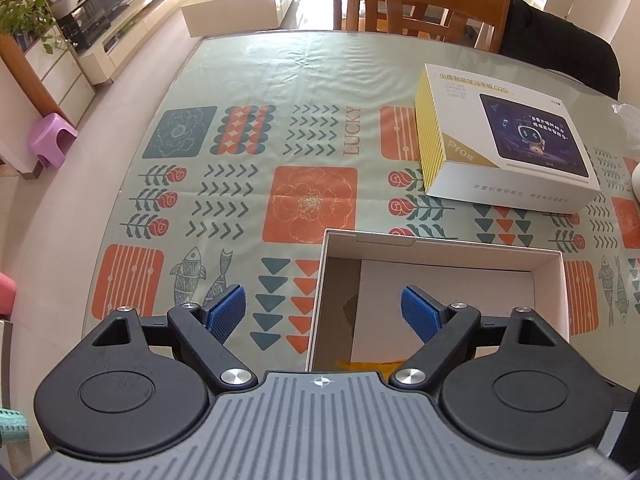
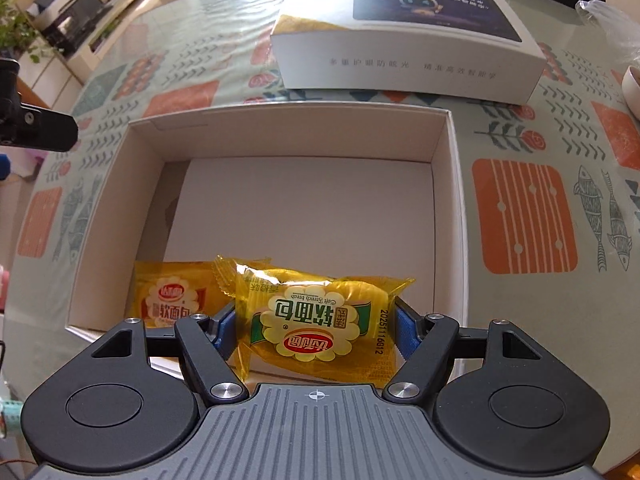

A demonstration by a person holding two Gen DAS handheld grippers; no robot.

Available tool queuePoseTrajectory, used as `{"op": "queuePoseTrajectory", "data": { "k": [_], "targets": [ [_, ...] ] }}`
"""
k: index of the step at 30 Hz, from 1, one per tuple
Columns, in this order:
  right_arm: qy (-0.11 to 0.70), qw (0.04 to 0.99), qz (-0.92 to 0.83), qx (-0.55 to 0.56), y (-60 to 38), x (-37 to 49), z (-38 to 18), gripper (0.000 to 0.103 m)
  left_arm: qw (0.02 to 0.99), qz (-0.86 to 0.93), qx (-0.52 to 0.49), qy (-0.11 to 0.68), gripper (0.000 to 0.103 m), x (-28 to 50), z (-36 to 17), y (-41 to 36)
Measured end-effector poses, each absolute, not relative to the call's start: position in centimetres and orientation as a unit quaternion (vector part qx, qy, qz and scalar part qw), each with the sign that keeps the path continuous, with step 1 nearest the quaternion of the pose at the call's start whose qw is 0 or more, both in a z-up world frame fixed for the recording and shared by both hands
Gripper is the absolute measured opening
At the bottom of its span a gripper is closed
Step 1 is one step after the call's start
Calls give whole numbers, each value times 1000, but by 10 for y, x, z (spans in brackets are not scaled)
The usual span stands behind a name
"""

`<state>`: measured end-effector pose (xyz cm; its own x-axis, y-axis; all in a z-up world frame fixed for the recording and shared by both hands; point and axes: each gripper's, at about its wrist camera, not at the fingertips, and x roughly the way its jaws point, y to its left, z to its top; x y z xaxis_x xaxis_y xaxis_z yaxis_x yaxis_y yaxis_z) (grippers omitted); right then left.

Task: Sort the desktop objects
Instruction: 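Lift and carry the packet with the right tool over the white tray, then lower the packet beside the first one and open the right tool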

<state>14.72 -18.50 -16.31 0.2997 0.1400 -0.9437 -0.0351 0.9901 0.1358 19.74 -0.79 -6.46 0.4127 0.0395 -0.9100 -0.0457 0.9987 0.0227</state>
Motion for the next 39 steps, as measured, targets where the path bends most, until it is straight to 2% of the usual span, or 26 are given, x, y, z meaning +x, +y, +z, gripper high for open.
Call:
{"op": "queuePoseTrajectory", "data": {
  "k": [15,39],
  "targets": [
    [601,798,36,-1,-171,146,-182,73,835,19,4,550,103,202,-71,-8],
    [603,797,16,10,-172,148,-175,83,829,-7,22,558,103,214,-79,-14]
  ]
}}
